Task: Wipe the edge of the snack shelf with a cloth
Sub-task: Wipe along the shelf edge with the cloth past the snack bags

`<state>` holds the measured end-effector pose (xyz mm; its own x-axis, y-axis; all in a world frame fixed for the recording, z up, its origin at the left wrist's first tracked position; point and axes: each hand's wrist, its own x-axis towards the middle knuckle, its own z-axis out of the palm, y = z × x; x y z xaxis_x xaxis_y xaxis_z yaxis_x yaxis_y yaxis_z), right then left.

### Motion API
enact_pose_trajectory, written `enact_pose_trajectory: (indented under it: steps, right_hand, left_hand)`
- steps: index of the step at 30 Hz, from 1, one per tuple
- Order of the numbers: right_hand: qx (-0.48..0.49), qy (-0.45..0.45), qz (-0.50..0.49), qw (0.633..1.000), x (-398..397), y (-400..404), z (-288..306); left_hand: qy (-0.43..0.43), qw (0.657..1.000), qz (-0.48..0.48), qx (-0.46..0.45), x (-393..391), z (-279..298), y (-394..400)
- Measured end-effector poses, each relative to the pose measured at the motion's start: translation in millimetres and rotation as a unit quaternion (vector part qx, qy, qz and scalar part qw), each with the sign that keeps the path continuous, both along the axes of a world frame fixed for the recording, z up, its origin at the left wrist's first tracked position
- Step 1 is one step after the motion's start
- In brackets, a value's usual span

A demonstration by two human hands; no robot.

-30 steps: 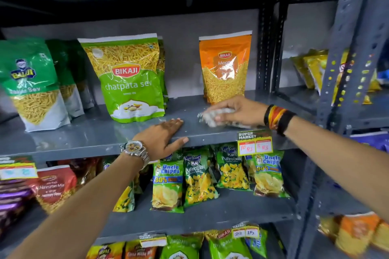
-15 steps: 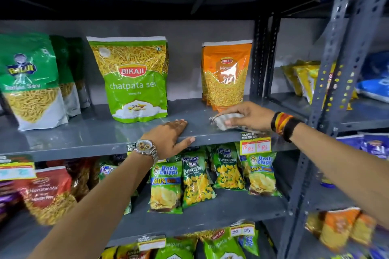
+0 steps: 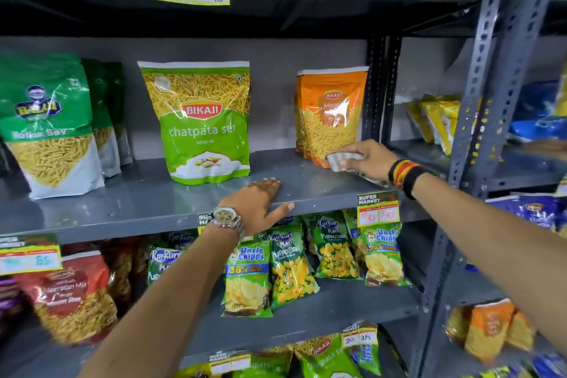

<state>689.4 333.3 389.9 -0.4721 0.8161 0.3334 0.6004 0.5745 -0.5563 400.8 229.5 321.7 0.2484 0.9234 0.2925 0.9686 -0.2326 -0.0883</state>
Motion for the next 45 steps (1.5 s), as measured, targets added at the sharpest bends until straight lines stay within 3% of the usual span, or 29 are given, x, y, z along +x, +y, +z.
enact_pose_trajectory:
  steps: [5,8,11,17,20,24,29,33,36,40,43,45]
  right_hand:
    - [0.000,-0.045,-0.033,0.998,16,29,-21]
    - [0.021,-0.047,0.037,0.998,26,5,-33]
    - [-0.035,-0.081,0.152,0.984,35,-17,-24]
    - [-0.028,0.022,0.119,0.992,26,7,-10]
    - [-0.003,-0.034,0.126,0.991,8,3,-23]
    - [-0.042,-0.098,0.242,0.964,27,-17,-1]
    - [0.006,-0.003,0.118,0.993,78,40,20]
    - [-0.004,-0.030,0.003,1.000,92,97,6]
    - [-0.027,-0.043,-0.012,0.999,89,108,-14]
    - [-0.001,-0.056,0.080,0.995,87,67,-24]
    - [-0.069,-0.103,0.181,0.976,109,15,-6]
    - [-0.072,-0.095,0.195,0.974,121,8,7]
  left_hand:
    - [0.007,1.000,0.005,-0.006,-2,0,3]
    - [0.012,1.000,0.008,-0.007,0,-1,2]
    - [0.000,1.000,0.016,-0.008,2,1,0]
    - [0.001,0.999,0.034,-0.007,9,4,-5]
    - [-0.007,0.999,0.039,-0.013,8,5,-6]
    - [-0.019,0.999,0.034,-0.015,9,6,-7]
    - [-0.003,1.000,0.028,0.001,40,11,1]
    - [-0.006,1.000,0.002,0.010,87,20,22]
    - [-0.005,1.000,0.001,0.001,110,20,43]
    - [-0.003,1.000,-0.008,-0.009,123,9,55]
    - [0.009,1.000,-0.006,-0.004,124,6,56]
    - [0.010,1.000,-0.008,0.000,124,6,57]
